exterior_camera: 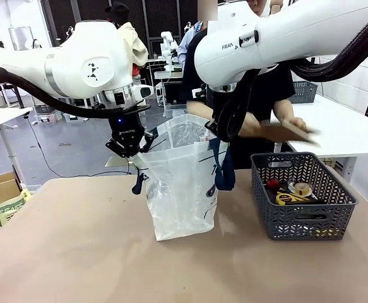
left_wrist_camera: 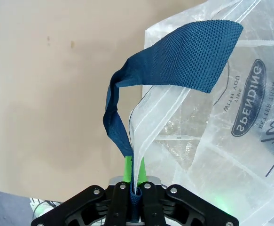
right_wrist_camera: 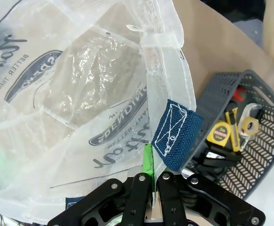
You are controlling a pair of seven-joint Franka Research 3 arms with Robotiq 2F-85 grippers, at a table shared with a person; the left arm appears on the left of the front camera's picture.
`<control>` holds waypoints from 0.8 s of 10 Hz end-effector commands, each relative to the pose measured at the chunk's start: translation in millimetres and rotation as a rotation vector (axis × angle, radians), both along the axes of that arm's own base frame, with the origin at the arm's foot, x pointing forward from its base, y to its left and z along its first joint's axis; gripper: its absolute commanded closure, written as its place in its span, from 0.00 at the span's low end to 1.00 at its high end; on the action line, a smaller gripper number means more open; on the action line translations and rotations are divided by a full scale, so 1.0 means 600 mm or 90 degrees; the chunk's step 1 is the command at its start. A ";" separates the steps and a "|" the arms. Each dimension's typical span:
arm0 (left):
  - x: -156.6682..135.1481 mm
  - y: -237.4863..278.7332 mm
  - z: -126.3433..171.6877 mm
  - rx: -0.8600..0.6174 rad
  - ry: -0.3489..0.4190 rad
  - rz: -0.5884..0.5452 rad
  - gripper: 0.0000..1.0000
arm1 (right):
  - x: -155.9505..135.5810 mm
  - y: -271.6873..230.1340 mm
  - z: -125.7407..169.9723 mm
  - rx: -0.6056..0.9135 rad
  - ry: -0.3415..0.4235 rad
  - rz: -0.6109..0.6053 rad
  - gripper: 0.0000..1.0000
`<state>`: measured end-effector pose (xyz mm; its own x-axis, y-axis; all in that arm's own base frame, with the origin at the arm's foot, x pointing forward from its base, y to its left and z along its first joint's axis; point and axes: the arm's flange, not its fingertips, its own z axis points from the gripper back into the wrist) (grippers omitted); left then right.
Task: Transfer purchased items from the store into the shopping bag.
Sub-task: Move the Reusable shopping bag to the right side of the table.
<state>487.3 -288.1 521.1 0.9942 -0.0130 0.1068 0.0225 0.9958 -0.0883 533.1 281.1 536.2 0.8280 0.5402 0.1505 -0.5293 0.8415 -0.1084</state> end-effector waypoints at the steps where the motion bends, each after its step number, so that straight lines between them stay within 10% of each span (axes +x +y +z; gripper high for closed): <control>1: -0.002 -0.001 -0.002 0.000 0.002 0.007 1.00 | 0.000 -0.001 -0.003 0.001 0.002 -0.003 1.00; 8: -0.002 -0.001 -0.002 0.000 0.002 0.007 1.00 | 0.000 -0.001 -0.003 0.001 0.002 -0.003 1.00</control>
